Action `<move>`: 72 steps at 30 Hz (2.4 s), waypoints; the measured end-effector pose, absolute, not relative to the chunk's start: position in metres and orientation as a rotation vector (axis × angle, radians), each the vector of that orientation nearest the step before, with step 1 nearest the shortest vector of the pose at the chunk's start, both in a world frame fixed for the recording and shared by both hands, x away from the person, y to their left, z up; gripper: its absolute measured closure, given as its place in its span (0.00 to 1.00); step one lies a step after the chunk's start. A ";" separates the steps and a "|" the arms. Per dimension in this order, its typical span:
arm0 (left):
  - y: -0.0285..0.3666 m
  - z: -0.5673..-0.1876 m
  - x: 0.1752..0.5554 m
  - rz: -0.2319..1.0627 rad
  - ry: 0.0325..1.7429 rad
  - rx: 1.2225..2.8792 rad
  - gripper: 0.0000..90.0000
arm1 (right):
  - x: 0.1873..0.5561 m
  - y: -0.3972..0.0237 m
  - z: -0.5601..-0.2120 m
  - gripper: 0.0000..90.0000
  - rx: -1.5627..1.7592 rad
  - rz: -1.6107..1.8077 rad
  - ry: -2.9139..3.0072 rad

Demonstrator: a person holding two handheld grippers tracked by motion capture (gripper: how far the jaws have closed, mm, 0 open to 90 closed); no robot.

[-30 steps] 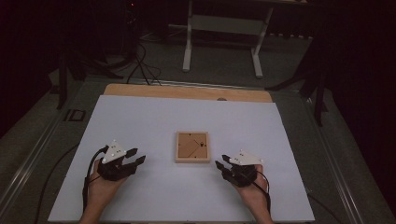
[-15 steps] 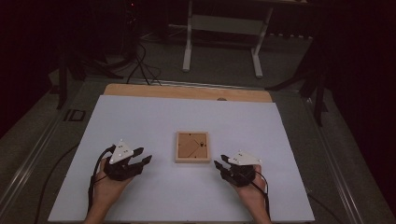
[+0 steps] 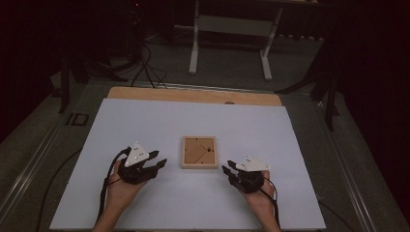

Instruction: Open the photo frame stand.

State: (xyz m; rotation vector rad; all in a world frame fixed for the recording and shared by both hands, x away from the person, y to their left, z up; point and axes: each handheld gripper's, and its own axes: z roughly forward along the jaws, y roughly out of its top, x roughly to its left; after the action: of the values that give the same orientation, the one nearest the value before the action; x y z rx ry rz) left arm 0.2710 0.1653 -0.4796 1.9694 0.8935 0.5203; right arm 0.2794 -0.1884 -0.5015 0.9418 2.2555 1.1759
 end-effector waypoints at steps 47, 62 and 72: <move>0.092 -0.490 0.317 0.465 0.842 2.083 0.62 | 0.277 -0.182 -0.504 1.00 0.898 1.144 2.281; 0.069 -0.501 0.328 0.446 0.844 2.146 0.60 | 0.276 -0.182 -0.504 0.98 0.891 1.146 2.287; 0.061 -0.509 0.331 0.450 0.858 2.167 0.57 | 0.276 -0.180 -0.504 0.98 0.900 1.160 2.274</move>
State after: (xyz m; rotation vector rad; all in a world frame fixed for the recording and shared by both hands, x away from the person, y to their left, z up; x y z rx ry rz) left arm 0.3307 0.0614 -0.5089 2.1672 0.8576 0.4501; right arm 0.2759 -0.1801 -0.5042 0.9001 2.2744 1.1600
